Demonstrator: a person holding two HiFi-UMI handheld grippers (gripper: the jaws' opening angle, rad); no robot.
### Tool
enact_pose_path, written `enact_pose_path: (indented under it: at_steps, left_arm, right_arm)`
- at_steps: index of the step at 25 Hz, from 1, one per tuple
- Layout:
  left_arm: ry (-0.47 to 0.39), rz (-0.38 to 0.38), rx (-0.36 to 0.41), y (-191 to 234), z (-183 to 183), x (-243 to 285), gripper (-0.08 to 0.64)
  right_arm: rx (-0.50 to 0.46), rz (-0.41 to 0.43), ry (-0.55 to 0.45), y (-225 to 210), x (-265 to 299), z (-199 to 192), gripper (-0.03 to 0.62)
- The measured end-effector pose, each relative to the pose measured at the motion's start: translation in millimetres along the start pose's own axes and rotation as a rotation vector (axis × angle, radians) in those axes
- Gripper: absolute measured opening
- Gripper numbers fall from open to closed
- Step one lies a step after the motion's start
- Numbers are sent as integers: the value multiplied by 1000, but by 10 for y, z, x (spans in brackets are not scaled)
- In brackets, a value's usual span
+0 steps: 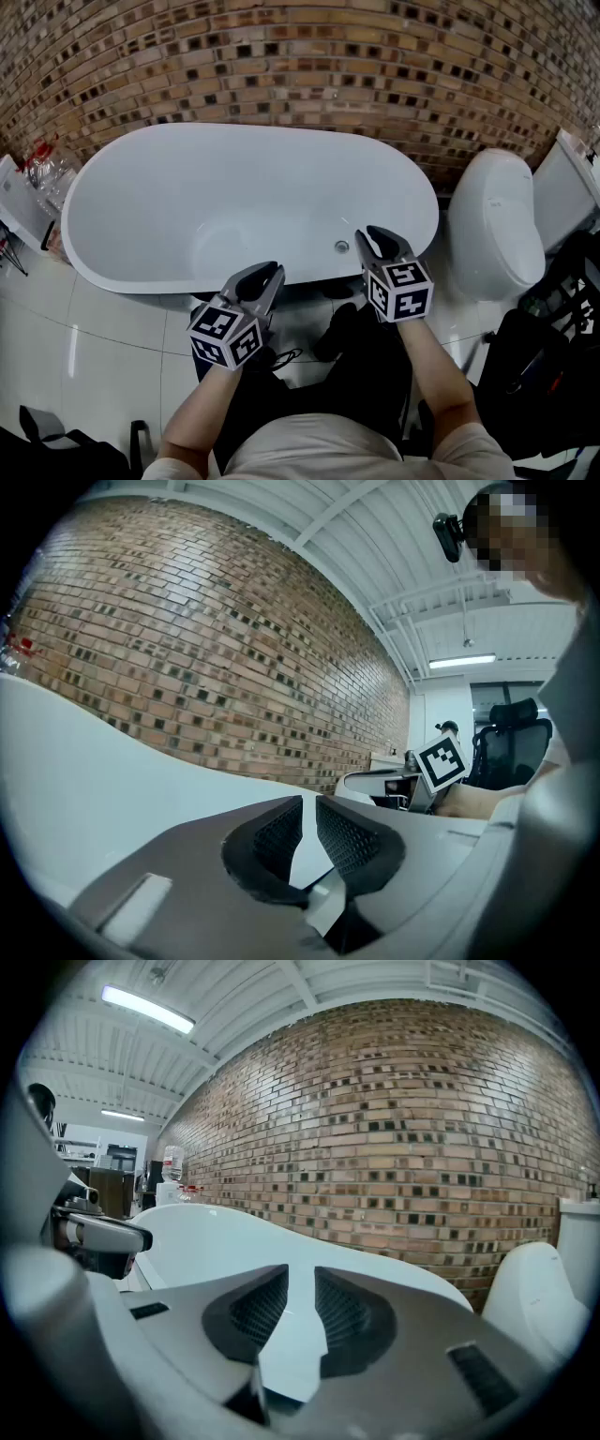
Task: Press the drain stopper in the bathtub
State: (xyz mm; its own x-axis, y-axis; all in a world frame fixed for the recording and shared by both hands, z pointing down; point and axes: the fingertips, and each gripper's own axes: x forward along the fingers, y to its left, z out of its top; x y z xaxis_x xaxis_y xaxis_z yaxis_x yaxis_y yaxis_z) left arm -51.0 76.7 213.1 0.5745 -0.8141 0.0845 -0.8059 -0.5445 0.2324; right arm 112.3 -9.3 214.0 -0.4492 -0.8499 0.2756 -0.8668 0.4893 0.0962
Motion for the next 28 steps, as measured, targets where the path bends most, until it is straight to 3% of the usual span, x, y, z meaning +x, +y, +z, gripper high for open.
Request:
enact_pose_path:
  at_steps: [10,28]
  left_arm:
    - [18,-34,31,-27,30,99,52]
    - [35,-16,71,108,209,209,52]
  right_arm:
    - [-19,23,14,-30,-47,98,97]
    - [-93,48,-33,-20,97,822,60]
